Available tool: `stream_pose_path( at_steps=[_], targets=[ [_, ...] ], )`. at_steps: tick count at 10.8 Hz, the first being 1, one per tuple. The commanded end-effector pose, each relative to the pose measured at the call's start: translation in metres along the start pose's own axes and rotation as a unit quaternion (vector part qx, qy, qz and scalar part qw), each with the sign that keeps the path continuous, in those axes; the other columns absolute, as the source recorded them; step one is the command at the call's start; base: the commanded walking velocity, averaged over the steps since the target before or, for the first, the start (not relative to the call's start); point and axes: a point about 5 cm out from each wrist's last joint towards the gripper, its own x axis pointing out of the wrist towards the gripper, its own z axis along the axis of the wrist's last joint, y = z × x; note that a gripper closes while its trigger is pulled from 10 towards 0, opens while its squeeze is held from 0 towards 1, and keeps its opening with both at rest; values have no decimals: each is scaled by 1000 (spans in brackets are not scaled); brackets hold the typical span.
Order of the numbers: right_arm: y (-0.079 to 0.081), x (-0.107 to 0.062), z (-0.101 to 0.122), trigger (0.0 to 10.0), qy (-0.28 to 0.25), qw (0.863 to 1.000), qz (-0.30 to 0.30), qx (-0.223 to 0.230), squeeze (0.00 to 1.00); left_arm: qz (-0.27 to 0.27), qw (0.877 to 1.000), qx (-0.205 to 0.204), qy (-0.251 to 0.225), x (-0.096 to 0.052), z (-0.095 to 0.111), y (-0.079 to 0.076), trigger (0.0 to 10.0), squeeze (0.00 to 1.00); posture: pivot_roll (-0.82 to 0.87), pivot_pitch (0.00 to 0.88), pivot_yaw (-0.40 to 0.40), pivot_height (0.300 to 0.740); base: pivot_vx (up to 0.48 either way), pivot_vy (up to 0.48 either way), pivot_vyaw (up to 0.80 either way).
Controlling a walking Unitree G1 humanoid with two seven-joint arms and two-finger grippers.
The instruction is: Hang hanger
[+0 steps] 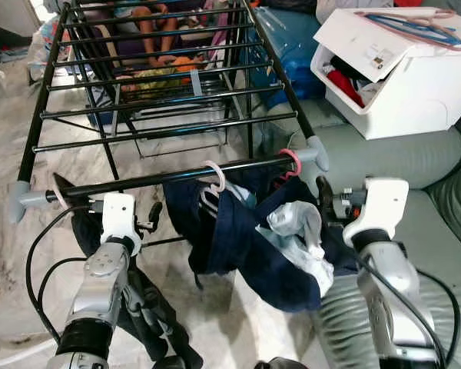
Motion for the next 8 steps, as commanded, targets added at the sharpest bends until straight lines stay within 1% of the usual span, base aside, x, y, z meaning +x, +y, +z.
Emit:
stream_pose_path(
  at_steps=[1, 2, 3, 8],
  targets=[
    [0, 2, -2, 10000, 4, 1000, -2, -4, 973, 5, 1000, -1, 7, -1, -2, 2, 10000, 0, -99, 22, 20, 740, -281, 0, 0],
    [0, 4, -2, 10000, 5, 1000, -1, -6, 90, 4, 1000, -2, 8, -1, -2, 1, 10000, 0, -98, 23, 19, 740, -349, 0, 0],
    [0, 4, -3, 10000, 5, 1000, 0, -8, 0, 4, 1000, -2, 8, -1, -2, 1, 10000, 0, -98, 24, 18, 740, -368, 0, 0],
    [4, 6, -5, 10000, 6, 1000, 7, -16, 0, 5, 1000, 0, 11, -2, -2, 1, 10000, 0, -91, 22, 16, 740, -347, 0, 0]
  ],
)
